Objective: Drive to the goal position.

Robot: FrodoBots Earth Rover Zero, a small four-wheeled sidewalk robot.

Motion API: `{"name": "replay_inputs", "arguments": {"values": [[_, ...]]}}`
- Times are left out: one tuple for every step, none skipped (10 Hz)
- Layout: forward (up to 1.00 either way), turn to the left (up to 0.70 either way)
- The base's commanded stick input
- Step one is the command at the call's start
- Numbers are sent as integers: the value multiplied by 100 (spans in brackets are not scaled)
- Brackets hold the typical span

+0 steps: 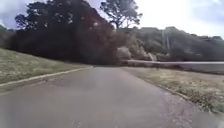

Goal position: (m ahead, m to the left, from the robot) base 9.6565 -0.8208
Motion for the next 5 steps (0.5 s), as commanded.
{"name": "replay_inputs", "arguments": {"values": [[70, 0], [70, 0], [70, 0], [70, 0], [70, 0]]}}
